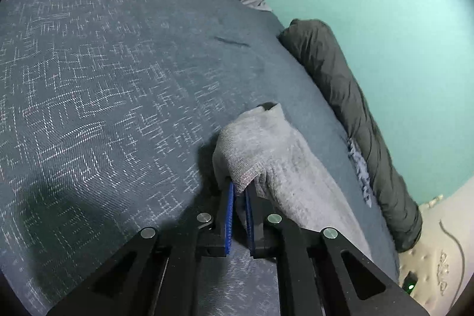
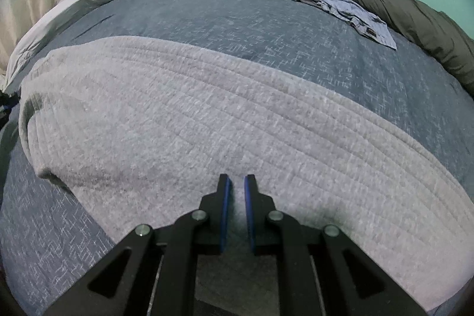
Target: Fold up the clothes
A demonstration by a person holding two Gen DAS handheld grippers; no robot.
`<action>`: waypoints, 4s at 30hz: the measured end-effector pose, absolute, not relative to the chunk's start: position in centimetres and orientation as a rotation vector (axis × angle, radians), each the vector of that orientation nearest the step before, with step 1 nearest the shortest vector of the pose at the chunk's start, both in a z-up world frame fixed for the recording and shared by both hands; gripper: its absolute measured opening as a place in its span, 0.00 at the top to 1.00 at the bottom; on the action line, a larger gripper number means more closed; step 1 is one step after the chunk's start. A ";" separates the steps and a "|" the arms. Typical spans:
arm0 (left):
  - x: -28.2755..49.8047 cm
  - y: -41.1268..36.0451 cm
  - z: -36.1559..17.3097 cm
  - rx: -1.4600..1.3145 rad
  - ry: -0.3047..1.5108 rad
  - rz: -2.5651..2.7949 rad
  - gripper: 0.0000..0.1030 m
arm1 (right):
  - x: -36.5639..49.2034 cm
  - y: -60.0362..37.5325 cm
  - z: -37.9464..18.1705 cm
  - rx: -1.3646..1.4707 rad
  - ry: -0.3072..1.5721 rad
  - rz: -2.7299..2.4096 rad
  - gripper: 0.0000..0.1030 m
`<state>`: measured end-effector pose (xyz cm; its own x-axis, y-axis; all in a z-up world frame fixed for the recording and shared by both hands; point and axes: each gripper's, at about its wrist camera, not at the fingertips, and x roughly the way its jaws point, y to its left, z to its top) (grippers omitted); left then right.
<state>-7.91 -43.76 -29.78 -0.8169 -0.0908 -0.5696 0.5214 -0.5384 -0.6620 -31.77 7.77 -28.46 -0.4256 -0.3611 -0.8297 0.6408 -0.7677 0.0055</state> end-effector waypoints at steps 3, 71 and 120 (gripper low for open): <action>-7.9 -44.1 -30.2 0.685 1.259 -2.367 0.93 | -31.2 8.4 -27.6 1.175 0.371 -2.210 0.91; -5.0 -45.2 -30.4 0.669 1.415 -2.377 0.94 | -22.4 3.6 -26.0 1.145 -0.134 -1.850 0.95; -7.5 -44.2 -30.3 0.758 1.346 -2.370 0.93 | -18.8 4.5 -28.7 1.252 0.283 -1.681 0.94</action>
